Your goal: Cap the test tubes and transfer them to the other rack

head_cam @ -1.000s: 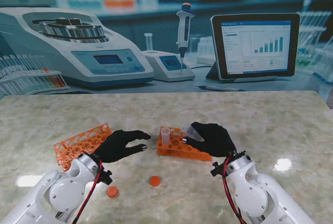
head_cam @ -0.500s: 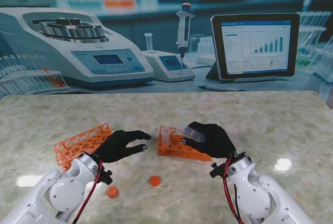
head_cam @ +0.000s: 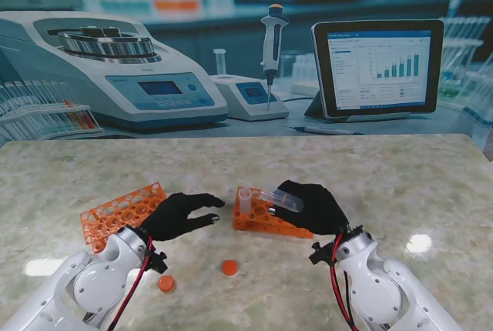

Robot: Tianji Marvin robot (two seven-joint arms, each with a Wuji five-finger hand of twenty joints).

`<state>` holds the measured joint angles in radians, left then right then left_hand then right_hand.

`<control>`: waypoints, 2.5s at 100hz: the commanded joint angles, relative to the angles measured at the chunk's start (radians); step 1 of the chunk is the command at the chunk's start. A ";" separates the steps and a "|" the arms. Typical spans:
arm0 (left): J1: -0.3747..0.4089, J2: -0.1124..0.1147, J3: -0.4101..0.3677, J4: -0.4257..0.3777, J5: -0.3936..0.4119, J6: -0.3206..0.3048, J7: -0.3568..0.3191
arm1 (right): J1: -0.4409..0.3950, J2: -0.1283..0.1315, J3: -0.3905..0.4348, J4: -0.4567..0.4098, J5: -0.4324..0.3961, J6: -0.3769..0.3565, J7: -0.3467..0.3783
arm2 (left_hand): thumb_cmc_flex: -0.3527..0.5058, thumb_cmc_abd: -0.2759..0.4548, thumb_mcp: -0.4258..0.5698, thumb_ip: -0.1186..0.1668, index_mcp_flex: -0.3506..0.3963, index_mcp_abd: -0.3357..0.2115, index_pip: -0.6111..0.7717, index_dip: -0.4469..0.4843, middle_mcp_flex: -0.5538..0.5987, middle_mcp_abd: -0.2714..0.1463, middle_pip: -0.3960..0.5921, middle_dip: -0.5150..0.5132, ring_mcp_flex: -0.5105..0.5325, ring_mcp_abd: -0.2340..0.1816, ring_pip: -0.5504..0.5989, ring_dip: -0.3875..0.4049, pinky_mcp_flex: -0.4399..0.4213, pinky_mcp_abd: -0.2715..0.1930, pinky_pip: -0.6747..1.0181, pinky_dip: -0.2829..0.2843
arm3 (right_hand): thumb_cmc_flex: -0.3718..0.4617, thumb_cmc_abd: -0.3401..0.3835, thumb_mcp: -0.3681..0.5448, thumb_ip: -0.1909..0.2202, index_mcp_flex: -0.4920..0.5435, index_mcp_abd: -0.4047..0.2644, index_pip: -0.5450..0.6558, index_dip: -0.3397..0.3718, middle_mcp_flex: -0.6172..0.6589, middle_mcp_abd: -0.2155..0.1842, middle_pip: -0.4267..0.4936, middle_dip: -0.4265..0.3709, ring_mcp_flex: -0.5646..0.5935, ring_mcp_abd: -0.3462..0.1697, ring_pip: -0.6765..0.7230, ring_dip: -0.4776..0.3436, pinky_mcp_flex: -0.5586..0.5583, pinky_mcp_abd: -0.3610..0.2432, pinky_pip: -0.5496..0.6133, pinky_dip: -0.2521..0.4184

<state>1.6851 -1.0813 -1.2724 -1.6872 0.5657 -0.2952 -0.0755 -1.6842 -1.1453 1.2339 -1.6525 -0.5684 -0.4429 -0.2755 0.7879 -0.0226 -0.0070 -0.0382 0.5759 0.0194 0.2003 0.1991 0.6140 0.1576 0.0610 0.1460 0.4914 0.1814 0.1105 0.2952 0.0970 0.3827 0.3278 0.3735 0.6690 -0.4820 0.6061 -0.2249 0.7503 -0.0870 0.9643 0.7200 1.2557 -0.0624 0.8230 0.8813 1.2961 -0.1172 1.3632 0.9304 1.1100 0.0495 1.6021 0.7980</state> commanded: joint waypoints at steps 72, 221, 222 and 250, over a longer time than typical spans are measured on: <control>-0.007 0.003 0.007 0.009 -0.005 -0.005 -0.011 | 0.002 -0.007 -0.013 0.005 0.031 0.000 0.017 | -0.010 0.040 -0.019 0.017 0.018 -0.032 0.015 0.011 -0.004 -0.017 -0.002 -0.005 0.019 -0.007 0.003 0.010 -0.006 0.002 -0.002 -0.007 | -0.159 0.009 0.175 0.160 0.319 -0.346 0.449 0.734 0.166 -0.057 0.088 0.036 0.028 -0.104 0.164 0.041 0.044 0.017 0.157 0.015; 0.034 0.017 -0.008 -0.027 0.047 -0.026 -0.047 | -0.102 0.018 0.028 -0.043 -0.033 -0.053 0.074 | 0.063 -0.011 -0.013 0.019 0.035 0.010 0.124 0.159 0.057 -0.079 0.106 0.206 0.082 -0.018 0.078 0.118 0.044 -0.005 0.152 0.086 | -0.197 0.104 0.149 0.232 0.443 -0.156 0.369 0.669 0.179 -0.071 0.080 0.076 0.029 -0.128 0.176 0.051 0.049 -0.008 0.171 0.034; 0.035 0.017 -0.008 -0.027 0.050 -0.027 -0.048 | -0.103 0.018 0.028 -0.042 -0.032 -0.053 0.073 | 0.064 -0.013 -0.013 0.019 0.030 0.008 0.132 0.170 0.055 -0.081 0.110 0.214 0.083 -0.021 0.083 0.125 0.045 -0.007 0.169 0.095 | -0.197 0.104 0.150 0.232 0.443 -0.156 0.369 0.669 0.179 -0.072 0.079 0.076 0.029 -0.128 0.176 0.051 0.049 -0.008 0.171 0.034; 0.053 0.027 -0.008 -0.039 0.109 -0.032 -0.069 | -0.105 0.014 0.032 -0.026 -0.017 -0.049 0.062 | 0.133 -0.102 -0.002 0.023 -0.028 0.014 0.167 0.243 0.034 -0.096 0.140 0.284 0.104 -0.044 0.148 0.230 0.107 -0.050 0.444 0.221 | -0.197 0.094 0.157 0.232 0.447 -0.146 0.370 0.663 0.179 -0.069 0.076 0.076 0.028 -0.114 0.175 0.049 0.047 -0.004 0.169 0.029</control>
<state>1.7305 -1.0584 -1.2834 -1.7205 0.6653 -0.3245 -0.1345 -1.7814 -1.1278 1.2656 -1.6839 -0.5891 -0.4962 -0.2174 0.8746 -0.1151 -0.0080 -0.0383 0.5693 0.0214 0.3576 0.4285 0.6641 0.0952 0.1948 0.4117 0.5645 0.1687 0.2394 0.5048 0.1936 0.3591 0.7149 0.5418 0.4734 -0.4339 0.6980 -0.0213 1.1084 -0.2525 1.2975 1.3880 1.3793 -0.1035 0.8873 0.9414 1.3082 -0.0982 1.3881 0.9151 1.1273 0.0859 1.6717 0.8106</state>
